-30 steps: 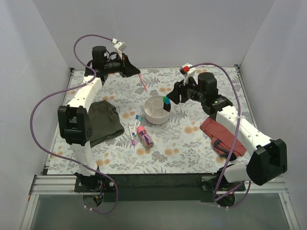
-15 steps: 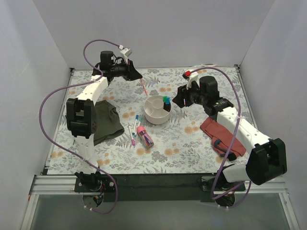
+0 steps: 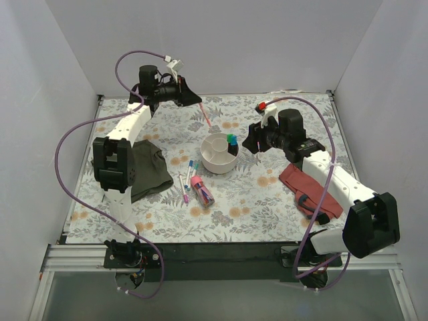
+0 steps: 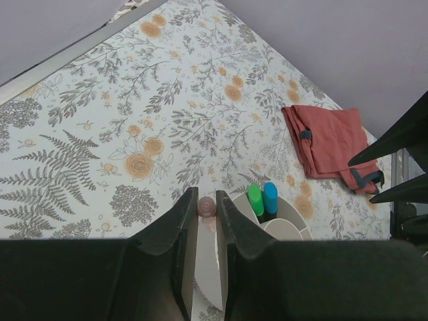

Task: Sort the stationery into containers
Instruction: Place the pen in the storage box, then pick up the pen from the center of the board.

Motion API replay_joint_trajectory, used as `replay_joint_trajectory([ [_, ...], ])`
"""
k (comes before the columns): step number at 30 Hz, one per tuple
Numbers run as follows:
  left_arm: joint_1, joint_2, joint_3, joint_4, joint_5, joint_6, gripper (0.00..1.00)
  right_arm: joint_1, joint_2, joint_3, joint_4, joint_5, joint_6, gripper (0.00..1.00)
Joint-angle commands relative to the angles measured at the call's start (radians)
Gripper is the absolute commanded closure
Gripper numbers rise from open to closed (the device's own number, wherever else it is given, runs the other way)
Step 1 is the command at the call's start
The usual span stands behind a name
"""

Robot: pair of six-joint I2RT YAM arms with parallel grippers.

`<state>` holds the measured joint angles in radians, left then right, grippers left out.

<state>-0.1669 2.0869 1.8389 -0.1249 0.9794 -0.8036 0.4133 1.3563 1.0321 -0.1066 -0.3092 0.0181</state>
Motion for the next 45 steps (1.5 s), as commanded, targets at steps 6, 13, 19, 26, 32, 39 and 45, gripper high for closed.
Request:
replay_joint_trajectory([
  [6,-0.019,-0.074,-0.081,0.019,0.058,-0.028,1.0,-0.016,-0.006,-0.015,0.03,-0.002,-0.014,0.41],
  [13,-0.036,-0.044,-0.092,0.019,0.061,-0.026,1.0,-0.024,-0.025,-0.047,0.033,-0.001,-0.043,0.41],
  [19,-0.062,-0.011,-0.082,0.01,0.071,-0.031,0.99,-0.031,-0.037,-0.067,0.033,0.001,-0.049,0.4],
  [26,-0.1,0.024,-0.07,0.005,0.067,-0.026,0.98,-0.051,-0.054,-0.092,0.033,0.005,-0.052,0.4],
  [32,-0.105,0.033,-0.056,0.004,0.045,-0.025,0.72,-0.06,-0.066,-0.106,0.033,0.002,-0.052,0.4],
  [39,-0.1,-0.016,-0.055,-0.002,0.022,-0.028,0.6,-0.067,-0.065,-0.101,0.035,-0.001,-0.052,0.4],
  [45,-0.053,-0.212,-0.133,-0.036,-0.203,-0.026,0.53,-0.068,-0.069,-0.106,0.036,-0.002,-0.055,0.4],
])
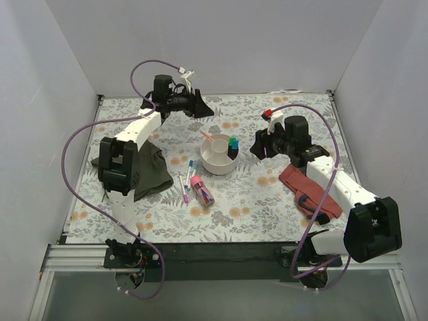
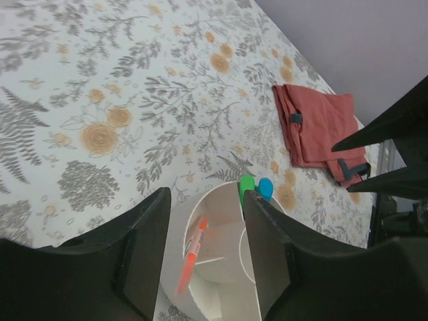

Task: Sort the stationery into containers
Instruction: Pick up the pen from the center of the board.

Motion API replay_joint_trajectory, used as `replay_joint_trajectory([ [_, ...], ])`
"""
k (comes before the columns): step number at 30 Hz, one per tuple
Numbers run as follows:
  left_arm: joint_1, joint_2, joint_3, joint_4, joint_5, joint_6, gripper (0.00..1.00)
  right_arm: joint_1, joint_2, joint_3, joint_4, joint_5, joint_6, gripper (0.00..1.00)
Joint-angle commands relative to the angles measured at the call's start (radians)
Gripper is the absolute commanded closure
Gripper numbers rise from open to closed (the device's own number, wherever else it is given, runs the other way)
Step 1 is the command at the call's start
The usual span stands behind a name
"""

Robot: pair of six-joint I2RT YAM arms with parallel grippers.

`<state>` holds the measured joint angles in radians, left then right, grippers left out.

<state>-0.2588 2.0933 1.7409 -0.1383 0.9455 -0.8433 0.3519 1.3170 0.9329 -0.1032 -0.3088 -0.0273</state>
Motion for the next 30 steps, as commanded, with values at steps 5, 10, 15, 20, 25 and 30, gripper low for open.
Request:
replay_joint_trajectory([
  [5,0.052,-0.387,-0.15,-0.251,-0.5,0.065,0.54,-0.01,-0.039,-0.013,0.036,-0.003,-0.022,0.4],
  [10,0.052,-0.418,-0.294,-0.499,-0.614,0.081,0.54,-0.01,-0.048,-0.013,0.016,0.028,-0.06,0.4],
  [15,0.038,-0.427,-0.425,-0.491,-0.648,0.073,0.53,-0.011,-0.047,0.009,-0.023,0.059,-0.054,0.4],
  [20,0.01,-0.382,-0.443,-0.474,-0.645,0.089,0.57,-0.021,-0.048,0.023,-0.035,0.083,-0.045,0.4],
  [25,0.0,-0.293,-0.397,-0.455,-0.645,0.081,0.59,-0.034,-0.038,0.012,-0.03,0.073,-0.025,0.4],
  [30,-0.008,-0.233,-0.388,-0.457,-0.646,0.073,0.61,-0.045,-0.035,-0.038,0.007,0.073,-0.013,0.4],
])
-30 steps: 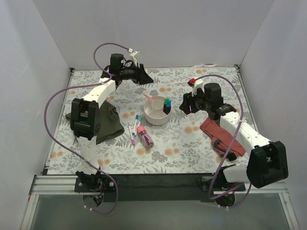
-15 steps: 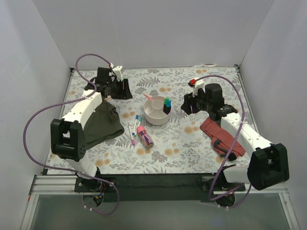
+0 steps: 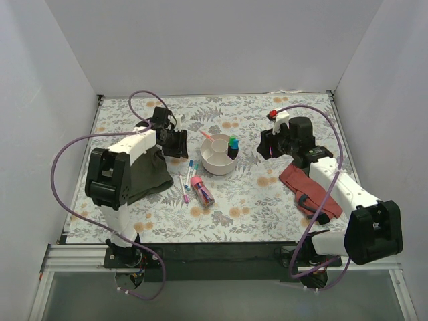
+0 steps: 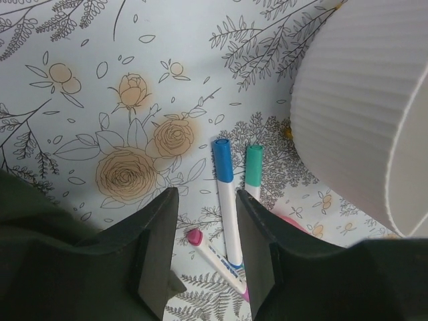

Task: Sort the stationery into containers
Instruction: Pick up the pen from the center of the board.

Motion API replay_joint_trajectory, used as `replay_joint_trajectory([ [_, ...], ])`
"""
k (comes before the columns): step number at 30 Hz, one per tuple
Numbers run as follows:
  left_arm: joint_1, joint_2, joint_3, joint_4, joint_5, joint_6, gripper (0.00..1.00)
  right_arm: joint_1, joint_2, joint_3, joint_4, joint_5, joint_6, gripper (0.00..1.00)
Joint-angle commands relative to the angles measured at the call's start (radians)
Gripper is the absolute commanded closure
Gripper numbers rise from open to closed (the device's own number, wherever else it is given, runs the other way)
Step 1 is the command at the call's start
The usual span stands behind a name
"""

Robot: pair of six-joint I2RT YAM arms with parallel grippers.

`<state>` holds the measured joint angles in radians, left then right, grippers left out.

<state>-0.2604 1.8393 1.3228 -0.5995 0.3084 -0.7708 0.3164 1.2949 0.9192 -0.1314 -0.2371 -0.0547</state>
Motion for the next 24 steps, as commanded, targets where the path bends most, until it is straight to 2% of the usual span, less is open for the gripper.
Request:
replay_joint_trajectory([
  [1,-0.008,0.026,0.023,0.012,-0.011,-0.001,0.61,-0.011,-0.009,-0.028,0.036,-0.002,0.013,0.4],
  [7,-0.01,0.047,0.018,0.01,0.007,0.01,0.64,-0.033,0.004,-0.042,0.058,0.002,0.003,0.4],
  [16,-0.037,0.103,0.052,0.015,0.037,-0.008,0.61,-0.051,0.023,-0.045,0.065,0.001,0.004,0.4],
  [22,-0.085,0.146,0.079,0.009,-0.021,-0.002,0.61,-0.065,0.02,-0.056,0.065,0.002,-0.002,0.39],
  [24,-0.091,0.156,0.078,0.004,-0.084,-0.004,0.64,-0.066,0.017,-0.065,0.065,0.001,-0.007,0.39],
])
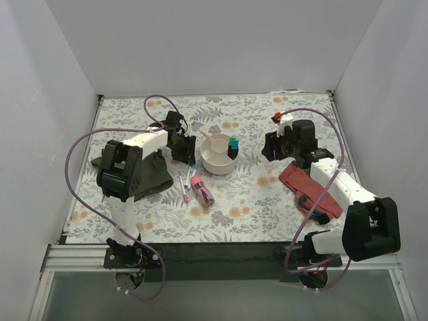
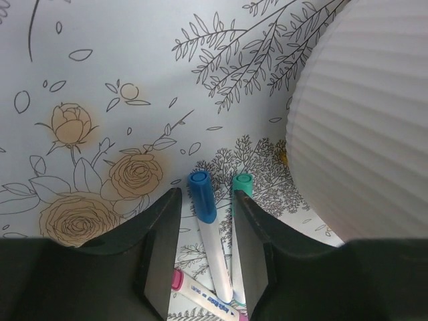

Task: Sort the stationery into containers
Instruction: Pick up the pen from the center of the board.

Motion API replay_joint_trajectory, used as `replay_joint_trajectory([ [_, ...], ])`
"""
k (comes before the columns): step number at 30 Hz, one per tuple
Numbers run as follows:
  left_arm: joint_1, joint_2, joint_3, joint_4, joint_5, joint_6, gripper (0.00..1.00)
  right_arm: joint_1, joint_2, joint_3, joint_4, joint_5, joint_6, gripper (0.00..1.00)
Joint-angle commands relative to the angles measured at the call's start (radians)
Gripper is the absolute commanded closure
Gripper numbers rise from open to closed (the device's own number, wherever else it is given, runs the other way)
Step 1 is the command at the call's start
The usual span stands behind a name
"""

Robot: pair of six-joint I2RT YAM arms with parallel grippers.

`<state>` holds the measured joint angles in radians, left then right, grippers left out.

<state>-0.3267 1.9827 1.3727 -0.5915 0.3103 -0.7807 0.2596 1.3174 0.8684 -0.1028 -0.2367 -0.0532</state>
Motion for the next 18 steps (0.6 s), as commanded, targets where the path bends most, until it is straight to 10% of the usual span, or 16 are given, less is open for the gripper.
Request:
replay_joint_trajectory([
  [1,-0.029,0.015,0.022,-0.014,-0.105,0.011,0.67,-0.011,-0.012,-0.016,0.038,0.0,-0.01,0.39],
  [18,-0.077,0.064,-0.015,-0.088,-0.247,0.095,0.81,-0.025,-0.026,-0.003,0.017,0.01,-0.036,0.39],
])
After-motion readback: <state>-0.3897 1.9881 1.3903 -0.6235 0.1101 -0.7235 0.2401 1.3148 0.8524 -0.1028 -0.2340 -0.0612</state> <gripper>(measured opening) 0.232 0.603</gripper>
